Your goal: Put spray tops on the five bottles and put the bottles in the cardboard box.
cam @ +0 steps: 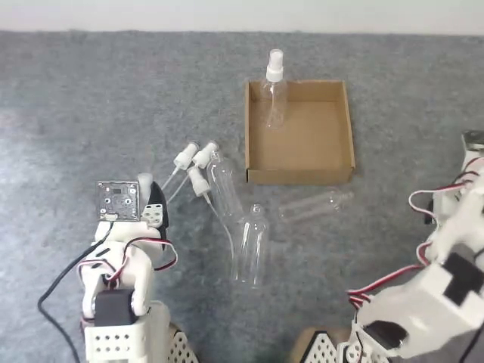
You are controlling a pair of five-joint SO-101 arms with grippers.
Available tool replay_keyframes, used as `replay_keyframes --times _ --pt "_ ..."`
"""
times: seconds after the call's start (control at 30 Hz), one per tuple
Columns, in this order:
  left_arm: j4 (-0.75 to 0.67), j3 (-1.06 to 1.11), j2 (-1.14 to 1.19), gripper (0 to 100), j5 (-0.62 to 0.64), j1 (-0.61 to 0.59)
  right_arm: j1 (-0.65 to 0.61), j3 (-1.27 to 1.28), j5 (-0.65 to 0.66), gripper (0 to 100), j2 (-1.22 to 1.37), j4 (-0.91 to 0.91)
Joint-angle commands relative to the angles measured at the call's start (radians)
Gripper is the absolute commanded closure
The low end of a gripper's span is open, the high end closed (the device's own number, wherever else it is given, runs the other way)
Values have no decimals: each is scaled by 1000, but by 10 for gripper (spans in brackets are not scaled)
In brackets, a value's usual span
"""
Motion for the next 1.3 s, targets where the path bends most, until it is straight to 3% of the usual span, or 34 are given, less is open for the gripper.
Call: replay_keyframes --times 0.0,0.2,0.67,0.77,0.97,1.13,1.27 --pt "-34 -10 -17 990 -9 -2 -7 -110 37 909 50 64" --pt "-34 -10 -17 990 -9 -2 -25 -117 157 744 44 137" --pt "-34 -10 -17 990 -9 -2 -27 -117 408 753 15 183" --pt "-34 -10 -17 990 -9 -2 -27 -117 410 795 15 182" --pt "-34 -10 -17 990 -9 -2 -27 -121 411 987 15 179" --pt "-34 -10 -17 990 -5 -2 -28 -169 405 994 -31 209" --pt "-34 -31 -17 989 -5 -11 -50 -242 402 992 -143 360"
